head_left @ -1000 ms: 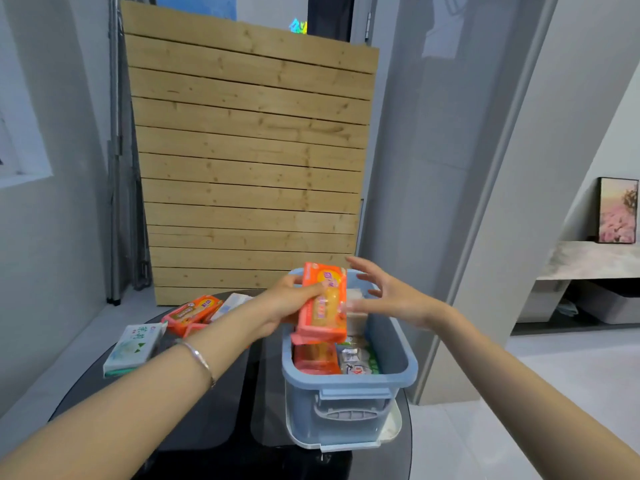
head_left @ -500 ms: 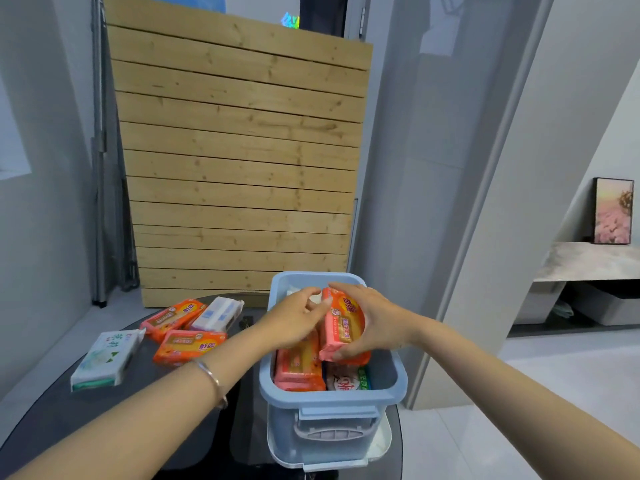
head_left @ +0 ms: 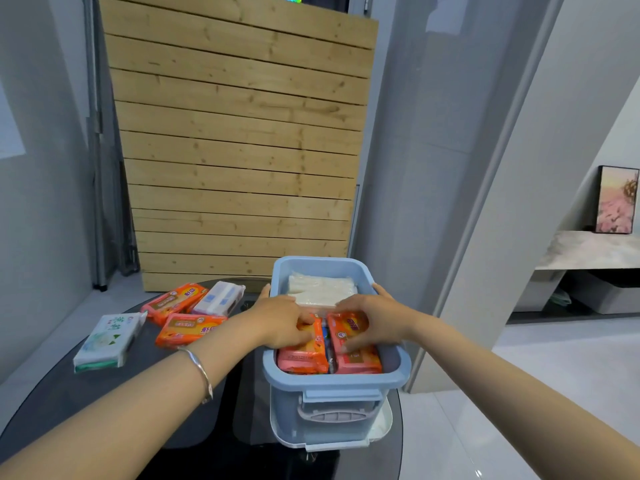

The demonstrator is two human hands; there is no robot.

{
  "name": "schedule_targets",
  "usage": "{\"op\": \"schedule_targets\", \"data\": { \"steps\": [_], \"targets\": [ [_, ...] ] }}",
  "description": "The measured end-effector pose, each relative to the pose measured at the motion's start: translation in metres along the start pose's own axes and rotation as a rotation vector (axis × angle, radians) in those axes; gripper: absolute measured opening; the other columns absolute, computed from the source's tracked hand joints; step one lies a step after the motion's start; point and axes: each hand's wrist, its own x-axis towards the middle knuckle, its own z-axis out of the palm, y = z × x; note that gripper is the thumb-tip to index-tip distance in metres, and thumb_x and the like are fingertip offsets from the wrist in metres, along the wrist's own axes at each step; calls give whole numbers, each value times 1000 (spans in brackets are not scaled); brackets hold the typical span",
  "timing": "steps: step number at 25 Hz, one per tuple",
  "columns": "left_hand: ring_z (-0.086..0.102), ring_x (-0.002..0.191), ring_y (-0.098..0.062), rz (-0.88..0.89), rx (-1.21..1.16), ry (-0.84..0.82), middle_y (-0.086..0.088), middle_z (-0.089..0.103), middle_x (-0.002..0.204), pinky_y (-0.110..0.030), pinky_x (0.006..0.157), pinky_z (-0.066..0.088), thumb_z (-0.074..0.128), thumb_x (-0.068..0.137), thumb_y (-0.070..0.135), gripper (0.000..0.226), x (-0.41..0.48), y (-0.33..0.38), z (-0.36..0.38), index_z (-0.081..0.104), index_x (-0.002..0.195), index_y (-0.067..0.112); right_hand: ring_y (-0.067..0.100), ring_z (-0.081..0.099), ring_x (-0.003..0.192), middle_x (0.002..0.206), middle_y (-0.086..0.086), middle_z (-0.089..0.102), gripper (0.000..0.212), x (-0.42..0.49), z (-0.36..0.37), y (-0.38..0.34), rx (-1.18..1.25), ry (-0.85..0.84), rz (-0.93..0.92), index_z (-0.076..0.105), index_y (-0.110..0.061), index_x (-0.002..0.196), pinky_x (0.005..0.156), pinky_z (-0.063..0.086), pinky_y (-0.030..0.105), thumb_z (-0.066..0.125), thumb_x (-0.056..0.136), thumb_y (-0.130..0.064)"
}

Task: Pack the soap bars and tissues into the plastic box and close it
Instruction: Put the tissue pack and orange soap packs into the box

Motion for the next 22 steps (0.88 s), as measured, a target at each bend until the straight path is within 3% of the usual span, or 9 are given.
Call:
{"op": "schedule_targets", "data": {
  "steps": [2, 4, 6, 7, 11, 15, 18, 20, 22],
  "targets": [
    [53, 115, -18, 11, -107, 47, 2, 66, 120, -35, 98, 32, 45, 86, 54, 41, -4, 1, 0, 62, 120, 36, 18, 32, 131, 130, -9, 60, 49, -6, -2, 1, 70, 34, 47, 59, -37, 125, 117, 19, 40, 56, 82, -60],
    [58, 94, -13, 26, -213, 121, 7, 72, 98, -32, 95, 36, 46, 87, 51, 32, -9, 1, 1, 71, 100, 35, 18, 29, 130, 125, -4, 62, 44, -12, -4, -1, 96, 36, 103, 69, -31, 114, 114, 27, 39, 43, 90, -57],
    [51, 79, -12, 40, -130, 137, 6, 63, 71, -37, 102, 31, 35, 94, 44, 43, -13, 2, 2, 61, 65, 25, 18, 29, 134, 127, 0, 62, 54, -16, 0, -7, 104, -9, 132, 71, -27, 112, 116, 19, 35, 29, 95, -56],
    [50, 81, -15, 39, -68, 112, 3, 59, 69, -40, 106, 25, 29, 96, 40, 46, -14, 3, 3, 51, 61, 21, 19, 28, 137, 130, 2, 61, 58, -17, 2, -11, 91, -30, 135, 70, -25, 114, 116, 13, 32, 24, 96, -55],
    [50, 109, -24, 45, 107, -44, -10, 66, 103, -48, 116, 7, 16, 100, 35, 49, -20, 13, -1, 57, 82, 14, 22, 24, 142, 137, 5, 57, 62, -21, 6, -25, 66, -62, 163, 65, -20, 122, 114, 4, 26, 18, 98, -52],
    [52, 114, -23, 44, 134, -65, -9, 67, 109, -51, 117, 1, 13, 100, 35, 55, -25, 17, -2, 62, 99, 11, 25, 22, 143, 140, 8, 53, 65, -23, 2, -33, 183, -35, 218, 66, -21, 122, 118, 7, 35, 16, 97, -54],
    [44, 127, -21, 54, -89, 42, -4, 62, 126, -46, 117, 6, 20, 99, 42, 49, -30, 11, 0, 59, 120, 23, 24, 39, 135, 139, 5, 54, 64, -22, -2, -42, 358, 46, 214, 65, -20, 123, 117, 23, 38, 20, 96, -57],
    [29, 140, -17, 49, -231, 197, 3, 45, 147, -48, 117, 8, 26, 98, 44, 46, -35, -5, -2, 47, 137, 29, 18, 44, 132, 141, 2, 52, 59, -20, -7, -53, 474, 105, 144, 58, -17, 130, 111, 28, 28, 24, 98, -52],
    [27, 142, -16, 33, -328, 377, 4, 39, 151, -45, 117, 16, 33, 98, 40, 45, -42, -35, -5, 45, 139, 25, 14, 46, 129, 140, -1, 52, 53, -11, -15, -70, 553, 183, 86, 53, -15, 134, 103, 29, 22, 28, 99, -46]
  ]
}}
